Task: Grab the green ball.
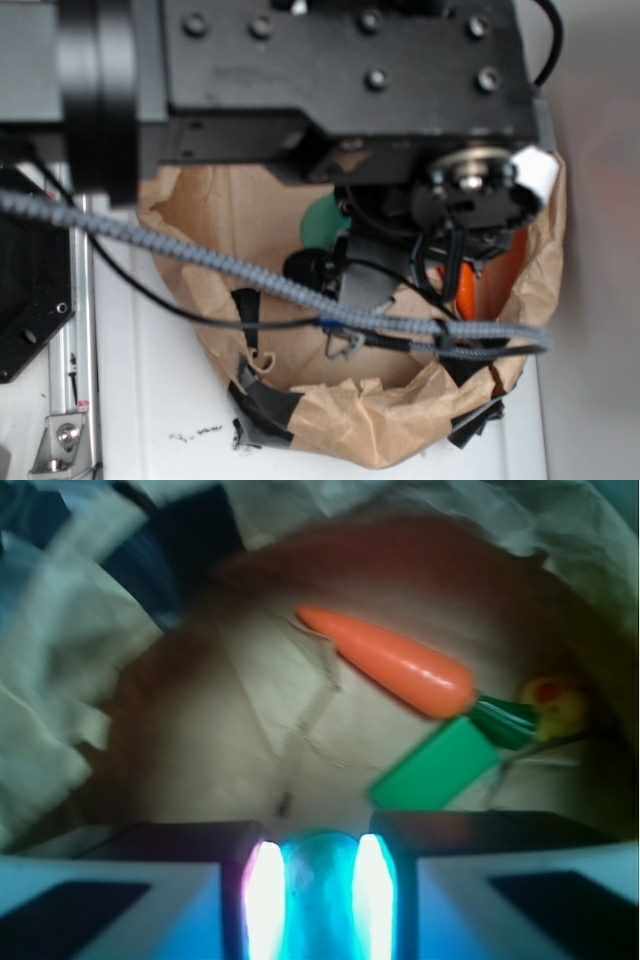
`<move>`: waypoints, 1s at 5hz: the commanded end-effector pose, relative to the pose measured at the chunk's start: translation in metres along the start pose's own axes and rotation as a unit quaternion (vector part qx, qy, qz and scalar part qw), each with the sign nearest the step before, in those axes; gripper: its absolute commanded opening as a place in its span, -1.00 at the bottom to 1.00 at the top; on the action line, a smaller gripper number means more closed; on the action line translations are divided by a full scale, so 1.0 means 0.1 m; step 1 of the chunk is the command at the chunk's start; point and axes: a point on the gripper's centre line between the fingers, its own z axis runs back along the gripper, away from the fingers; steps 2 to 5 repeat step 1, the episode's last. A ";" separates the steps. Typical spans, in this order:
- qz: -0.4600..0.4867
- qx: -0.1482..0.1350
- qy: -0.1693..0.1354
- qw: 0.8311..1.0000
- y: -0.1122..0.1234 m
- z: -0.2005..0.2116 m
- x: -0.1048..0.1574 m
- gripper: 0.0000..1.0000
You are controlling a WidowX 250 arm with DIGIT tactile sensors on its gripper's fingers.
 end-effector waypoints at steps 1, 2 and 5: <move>0.101 0.020 -0.110 0.989 -0.05 0.22 0.01 -1.00; 0.101 0.020 -0.110 0.989 -0.05 0.22 0.01 -1.00; 0.101 0.020 -0.110 0.989 -0.05 0.22 0.01 -1.00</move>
